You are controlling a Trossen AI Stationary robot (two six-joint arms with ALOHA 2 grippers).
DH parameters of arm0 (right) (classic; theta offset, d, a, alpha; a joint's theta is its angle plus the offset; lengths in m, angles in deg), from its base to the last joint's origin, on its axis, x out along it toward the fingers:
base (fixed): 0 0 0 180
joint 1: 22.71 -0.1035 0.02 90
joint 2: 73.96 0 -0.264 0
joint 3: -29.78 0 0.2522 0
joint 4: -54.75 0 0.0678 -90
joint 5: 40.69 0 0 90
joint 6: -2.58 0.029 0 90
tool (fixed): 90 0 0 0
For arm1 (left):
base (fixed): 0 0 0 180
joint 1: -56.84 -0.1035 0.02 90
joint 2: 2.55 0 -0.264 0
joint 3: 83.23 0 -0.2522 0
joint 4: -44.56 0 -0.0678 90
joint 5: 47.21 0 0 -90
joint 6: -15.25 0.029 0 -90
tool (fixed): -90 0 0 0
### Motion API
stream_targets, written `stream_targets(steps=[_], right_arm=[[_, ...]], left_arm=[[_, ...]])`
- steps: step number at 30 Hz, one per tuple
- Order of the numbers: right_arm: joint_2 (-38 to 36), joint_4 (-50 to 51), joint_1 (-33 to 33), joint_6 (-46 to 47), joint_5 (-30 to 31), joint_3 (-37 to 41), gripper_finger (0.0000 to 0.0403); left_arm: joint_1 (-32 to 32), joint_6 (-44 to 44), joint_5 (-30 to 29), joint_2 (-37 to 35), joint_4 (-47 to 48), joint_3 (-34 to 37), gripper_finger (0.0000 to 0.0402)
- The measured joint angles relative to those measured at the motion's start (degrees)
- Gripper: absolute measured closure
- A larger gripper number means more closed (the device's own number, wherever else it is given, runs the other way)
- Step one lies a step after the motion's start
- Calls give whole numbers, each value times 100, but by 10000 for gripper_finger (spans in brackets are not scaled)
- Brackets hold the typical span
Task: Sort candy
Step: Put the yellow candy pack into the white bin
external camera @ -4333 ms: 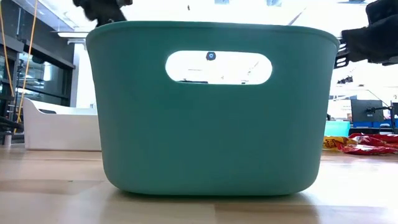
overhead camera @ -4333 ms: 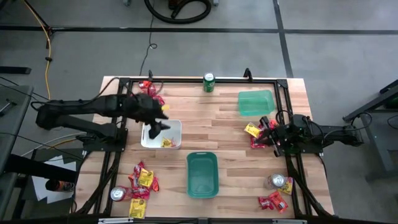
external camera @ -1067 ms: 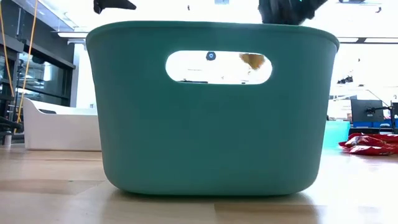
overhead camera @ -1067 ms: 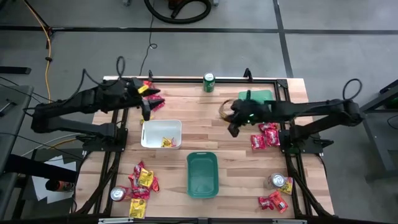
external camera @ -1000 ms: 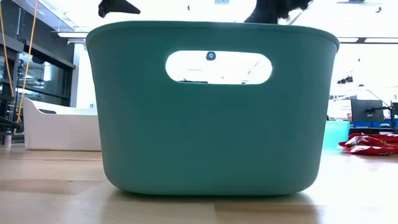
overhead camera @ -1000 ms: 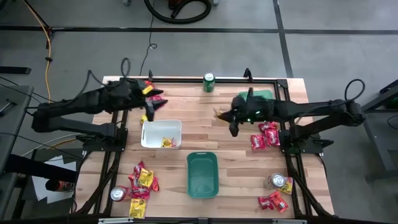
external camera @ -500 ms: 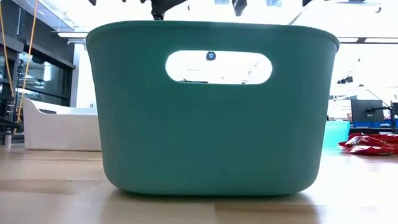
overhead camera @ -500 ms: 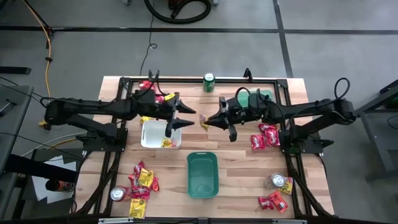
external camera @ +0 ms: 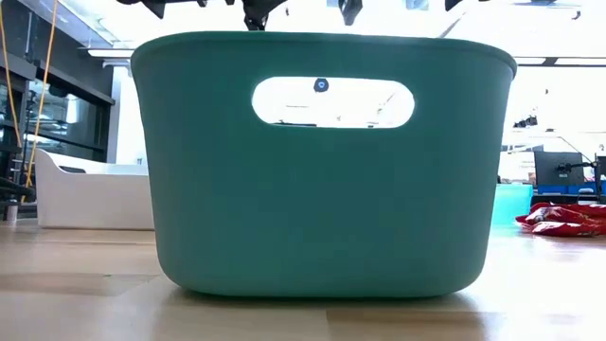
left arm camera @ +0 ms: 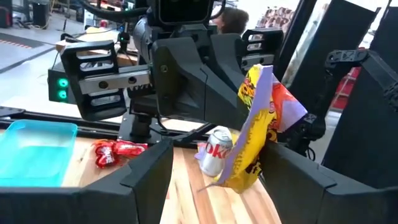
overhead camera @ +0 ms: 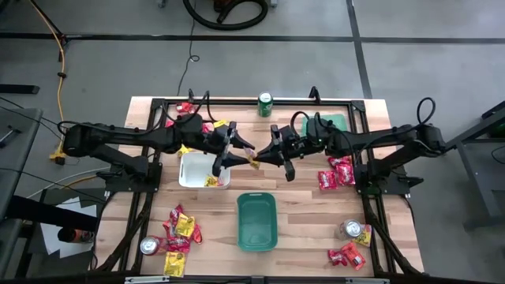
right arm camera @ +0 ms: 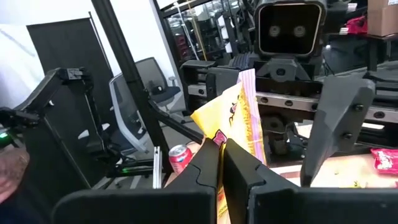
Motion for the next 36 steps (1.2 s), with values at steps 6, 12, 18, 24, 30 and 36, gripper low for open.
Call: stream_targets(steps=[6, 12, 18, 24, 30, 36], right_arm=[[-17, 4, 0, 466, 169, -1, 397], [-42, 5, 2, 799, 511, -1, 332], [-321, 84, 73, 372, 564, -3, 241], [-1002, 984, 282, -149, 559, -12, 183], [-1364, 1696, 347, 183, 769, -13, 175], [-1340, 2024, 345, 142, 767, -12, 174]], left_arm=[[2, -4, 92, 0, -4, -2, 256], [-36, 191, 160, 0, 12, -4, 387], [-192, 205, 255, -347, 797, -7, 397], [-494, 641, -264, -1403, 3199, -11, 399], [-436, 660, -1383, -2159, 6031, 38, 401], [0, 296, -1458, -2198, 6508, 686, 401]])
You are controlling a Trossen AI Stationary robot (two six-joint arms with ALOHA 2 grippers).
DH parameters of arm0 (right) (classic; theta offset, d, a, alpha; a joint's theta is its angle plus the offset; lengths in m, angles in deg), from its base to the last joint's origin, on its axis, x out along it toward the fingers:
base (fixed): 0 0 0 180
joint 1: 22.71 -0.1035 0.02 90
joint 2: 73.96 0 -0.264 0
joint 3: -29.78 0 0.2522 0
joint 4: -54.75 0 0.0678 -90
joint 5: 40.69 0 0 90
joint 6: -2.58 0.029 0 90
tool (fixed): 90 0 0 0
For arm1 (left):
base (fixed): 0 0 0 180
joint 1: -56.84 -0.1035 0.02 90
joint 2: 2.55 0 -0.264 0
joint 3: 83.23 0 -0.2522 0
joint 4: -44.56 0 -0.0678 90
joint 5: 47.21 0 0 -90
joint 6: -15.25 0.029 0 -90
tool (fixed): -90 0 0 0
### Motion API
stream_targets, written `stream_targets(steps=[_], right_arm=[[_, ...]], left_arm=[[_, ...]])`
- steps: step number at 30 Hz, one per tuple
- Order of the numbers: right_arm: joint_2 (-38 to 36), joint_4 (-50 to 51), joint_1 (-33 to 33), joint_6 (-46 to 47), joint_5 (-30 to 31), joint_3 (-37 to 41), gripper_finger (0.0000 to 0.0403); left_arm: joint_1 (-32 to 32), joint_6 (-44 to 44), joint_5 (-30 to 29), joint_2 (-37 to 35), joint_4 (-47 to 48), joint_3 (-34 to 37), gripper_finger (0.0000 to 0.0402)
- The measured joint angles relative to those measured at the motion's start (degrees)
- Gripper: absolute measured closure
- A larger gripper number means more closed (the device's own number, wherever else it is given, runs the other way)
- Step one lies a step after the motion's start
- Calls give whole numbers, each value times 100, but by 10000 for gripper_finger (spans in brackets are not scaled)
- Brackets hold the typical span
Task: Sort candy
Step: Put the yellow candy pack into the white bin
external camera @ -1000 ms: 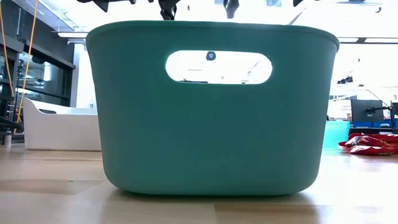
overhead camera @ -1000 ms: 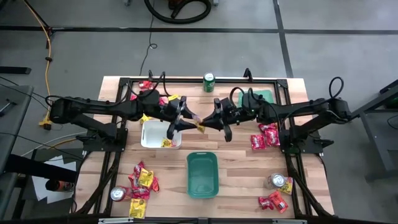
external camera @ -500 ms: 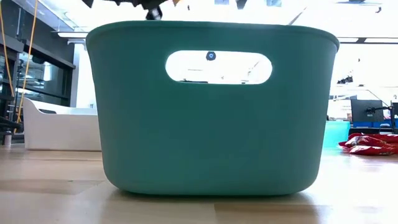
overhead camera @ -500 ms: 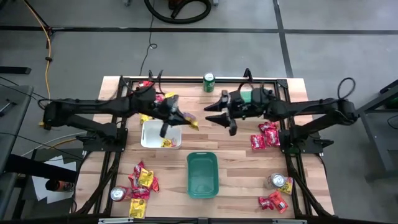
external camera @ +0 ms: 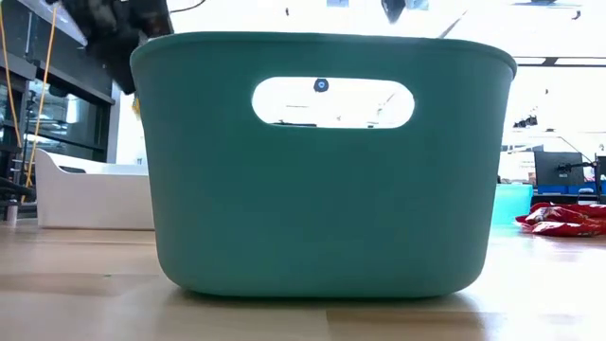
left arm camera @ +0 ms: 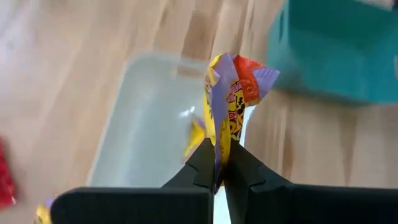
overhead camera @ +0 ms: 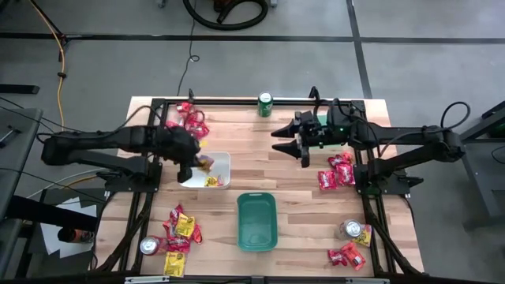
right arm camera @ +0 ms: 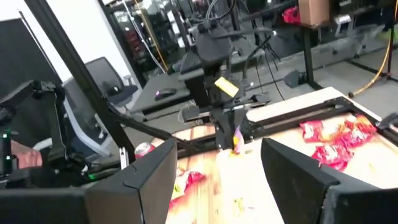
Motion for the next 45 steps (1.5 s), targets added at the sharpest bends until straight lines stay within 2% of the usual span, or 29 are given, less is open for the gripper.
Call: stream_targets(steps=[4, 8, 11, 15, 18, 21, 24, 27, 32, 35, 38, 43, 45], right_arm=[[-2, 167, 0, 1, 0, 2, 174], [-6, 187, 0, 75, -2, 4, 174], [-6, 187, 0, 195, -5, 4, 174], [-6, 185, 0, 193, -20, 4, 174], [-6, 175, 0, 162, -20, 4, 174], [-8, 163, 24, 151, 2, 4, 174], [-8, 163, 41, 151, 9, 4, 174], [-8, 163, 75, 90, 11, 4, 174], [-8, 163, 111, 52, 11, 4, 174], [-8, 163, 111, 55, 11, 7, 174], [-8, 163, 109, 60, 11, 7, 174], [-8, 165, 107, 305, 11, 7, 174], [-8, 165, 107, 304, 12, 7, 174]], left_arm=[[158, -181, -426, 206, -5, 318, 389], [168, -294, -830, 441, -17, 330, 357], [160, -332, -788, 528, 71, 330, 317], [160, -769, -363, 563, 435, 314, 253], [159, -933, -203, 565, 902, 7, 211], [28, -908, -655, 565, 1301, -553, 184], [-412, -971, -1124, 693, 1646, -1169, 174], [-1212, -769, -1161, 1056, 2133, -1578, 173], [-2599, -221, -950, 1947, 2522, -1650, 172], [-3142, -200, -917, 2561, 2774, -1652, 172], [-3463, -111, -802, 2967, 2778, -1650, 172], [-3674, 246, 40, 3258, 2551, -1649, 172], [-3693, 155, -18, 3275, 2390, -1558, 172]])
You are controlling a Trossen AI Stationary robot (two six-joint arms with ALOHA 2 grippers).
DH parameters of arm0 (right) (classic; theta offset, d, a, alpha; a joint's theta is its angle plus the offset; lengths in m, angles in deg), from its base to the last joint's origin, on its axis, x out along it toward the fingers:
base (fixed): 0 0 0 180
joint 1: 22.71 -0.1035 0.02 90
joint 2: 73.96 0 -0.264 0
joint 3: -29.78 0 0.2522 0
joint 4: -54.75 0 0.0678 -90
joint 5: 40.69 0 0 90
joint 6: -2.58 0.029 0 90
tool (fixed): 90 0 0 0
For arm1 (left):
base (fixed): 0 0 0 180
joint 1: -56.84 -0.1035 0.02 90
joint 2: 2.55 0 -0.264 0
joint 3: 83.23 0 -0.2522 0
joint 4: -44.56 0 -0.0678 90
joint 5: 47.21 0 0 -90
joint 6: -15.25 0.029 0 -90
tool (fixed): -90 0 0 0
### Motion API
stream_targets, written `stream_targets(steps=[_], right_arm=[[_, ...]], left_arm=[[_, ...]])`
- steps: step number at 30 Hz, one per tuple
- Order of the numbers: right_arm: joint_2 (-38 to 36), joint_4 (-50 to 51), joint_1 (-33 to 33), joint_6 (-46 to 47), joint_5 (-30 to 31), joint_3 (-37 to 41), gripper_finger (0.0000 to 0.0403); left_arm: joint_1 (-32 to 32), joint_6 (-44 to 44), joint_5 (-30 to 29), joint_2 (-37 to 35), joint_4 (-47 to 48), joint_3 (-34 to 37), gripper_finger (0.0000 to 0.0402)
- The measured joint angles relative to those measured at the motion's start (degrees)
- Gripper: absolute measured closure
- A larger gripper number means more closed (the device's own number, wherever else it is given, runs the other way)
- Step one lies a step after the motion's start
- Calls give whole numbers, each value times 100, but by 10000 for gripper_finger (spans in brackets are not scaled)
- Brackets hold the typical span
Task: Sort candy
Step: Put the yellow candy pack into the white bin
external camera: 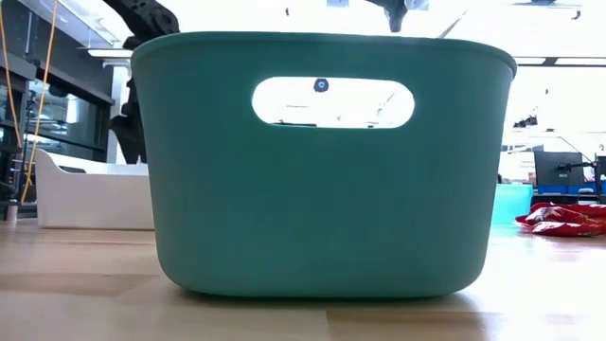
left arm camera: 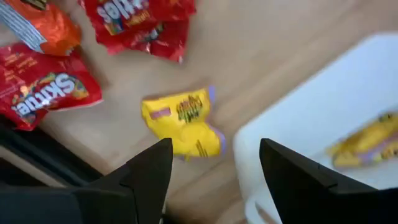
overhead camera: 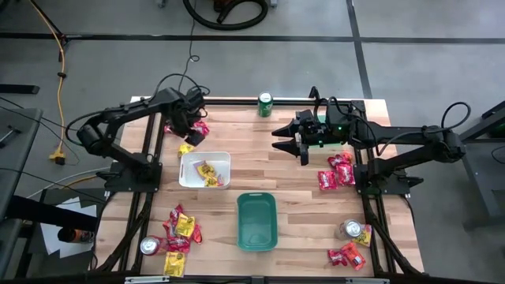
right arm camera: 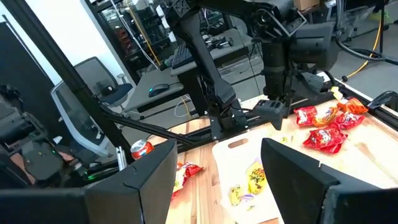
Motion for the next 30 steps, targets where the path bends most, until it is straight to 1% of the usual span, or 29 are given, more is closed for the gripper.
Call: stream_targets(steps=[7, 12, 16, 21, 24, 26, 28, 30], right_arm=[[0, 0, 0, -2, 1, 0, 174], [2, 0, 0, -2, 1, 0, 174], [2, 0, 0, -2, 1, 0, 174], [2, 0, 0, -4, 3, 0, 174], [2, 0, 0, -4, 3, 0, 174], [4, 0, 0, -4, 3, 0, 174], [4, 0, 0, -6, 3, 0, 174], [4, 1, 0, -14, 3, 0, 174]], left_arm=[[-46, -395, -69, 0, -412, 705, 172], [-51, -758, -119, 0, -917, 1189, 172], [-51, -1021, -118, 0, -1236, 1412, 172], [-51, -1018, -216, 0, -1303, 1486, 179], [-51, -872, -385, 0, -1260, 1486, 204], [-51, -781, -402, 0, -1260, 1486, 235], [-51, -695, -414, 0, -1260, 1486, 278], [-51, -612, -413, 0, -1267, 1486, 331]])
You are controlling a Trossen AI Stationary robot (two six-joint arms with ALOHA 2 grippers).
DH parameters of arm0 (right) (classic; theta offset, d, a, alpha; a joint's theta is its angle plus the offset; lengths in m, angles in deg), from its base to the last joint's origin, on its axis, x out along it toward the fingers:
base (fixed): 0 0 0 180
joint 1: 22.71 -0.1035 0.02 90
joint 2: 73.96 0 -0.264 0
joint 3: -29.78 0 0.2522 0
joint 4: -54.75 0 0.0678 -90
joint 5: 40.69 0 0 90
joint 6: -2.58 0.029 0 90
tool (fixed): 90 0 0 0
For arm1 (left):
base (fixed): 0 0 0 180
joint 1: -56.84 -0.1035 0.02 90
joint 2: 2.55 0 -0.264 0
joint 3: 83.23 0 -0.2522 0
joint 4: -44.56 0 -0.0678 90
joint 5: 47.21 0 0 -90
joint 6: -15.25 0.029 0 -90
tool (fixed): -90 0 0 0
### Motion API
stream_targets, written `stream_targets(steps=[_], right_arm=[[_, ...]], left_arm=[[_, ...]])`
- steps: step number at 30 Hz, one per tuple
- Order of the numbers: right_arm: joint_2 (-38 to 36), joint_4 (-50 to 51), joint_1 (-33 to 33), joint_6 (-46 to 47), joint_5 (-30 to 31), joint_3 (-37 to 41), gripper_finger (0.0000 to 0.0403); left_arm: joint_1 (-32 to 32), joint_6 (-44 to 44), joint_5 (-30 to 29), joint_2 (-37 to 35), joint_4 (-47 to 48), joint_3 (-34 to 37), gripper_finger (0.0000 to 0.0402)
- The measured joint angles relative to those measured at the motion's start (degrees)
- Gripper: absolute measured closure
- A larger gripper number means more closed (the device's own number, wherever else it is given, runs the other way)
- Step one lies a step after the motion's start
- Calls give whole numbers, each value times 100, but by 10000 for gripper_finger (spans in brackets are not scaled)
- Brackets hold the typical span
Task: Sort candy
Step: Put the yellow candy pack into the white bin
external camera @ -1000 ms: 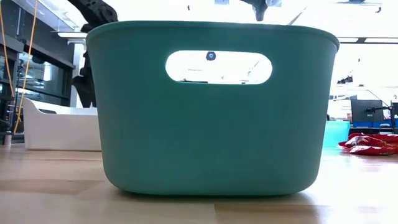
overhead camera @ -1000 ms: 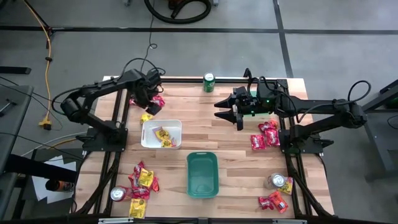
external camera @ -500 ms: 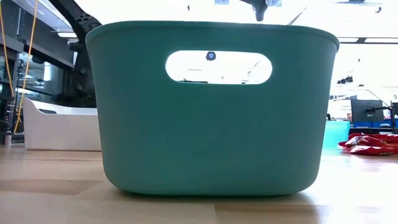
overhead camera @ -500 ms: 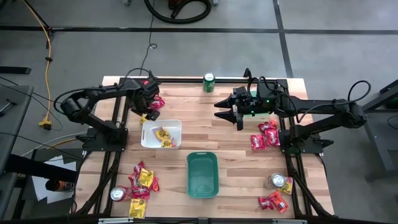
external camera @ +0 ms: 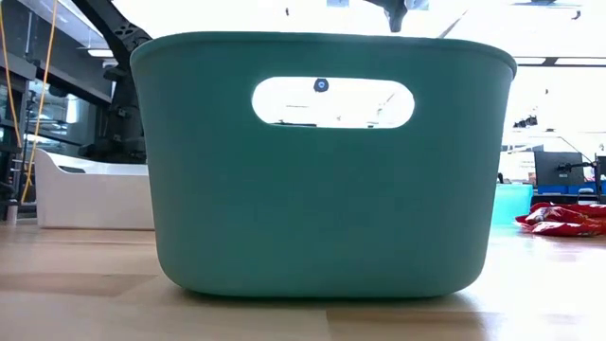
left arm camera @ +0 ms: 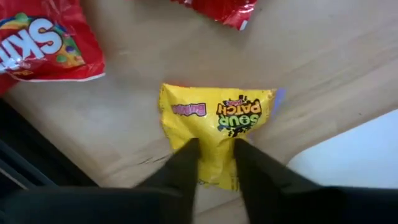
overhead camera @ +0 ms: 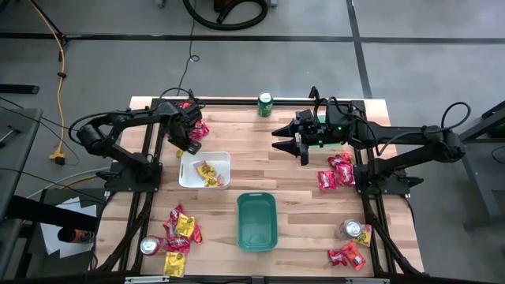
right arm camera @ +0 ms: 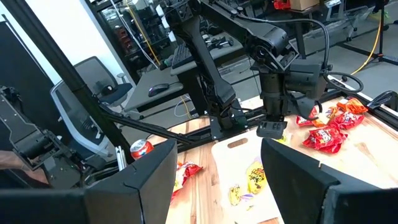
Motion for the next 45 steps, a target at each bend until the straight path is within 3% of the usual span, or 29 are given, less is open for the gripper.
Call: stream_targets(steps=[3, 9, 16, 20, 24, 30, 33, 37, 45], right_arm=[[2, 0, 0, -5, 0, 0, 174], [2, -1, 0, 5, -1, 0, 174], [4, -107, 0, -139, 0, 4, 174], [4, -522, 0, -68, 19, 4, 174], [53, -884, -4, 140, 309, 4, 174], [606, -921, -116, -262, 588, -200, 174], [1087, -799, -195, -854, 612, -587, 174], [1651, -419, -205, -1481, 612, -1176, 174], [2122, 397, -186, -1939, 1054, -1923, 174]], left_arm=[[0, 65, -63, 0, -31, 0, 390], [-73, 384, -84, -76, 203, -299, 399], [-177, 810, -57, -879, 397, -1703, 401], [-55, 1127, 623, -1594, -407, -2207, 401], [314, 922, 1429, -2327, -1873, -2063, 401], [1547, 479, 1327, -2767, -3772, -1342, 401], [2240, 783, 871, -2695, -4346, -1045, 401], [2823, 1346, 332, -2531, -4646, -925, 401], [3193, 1520, 87, -2422, -4675, -925, 401]])
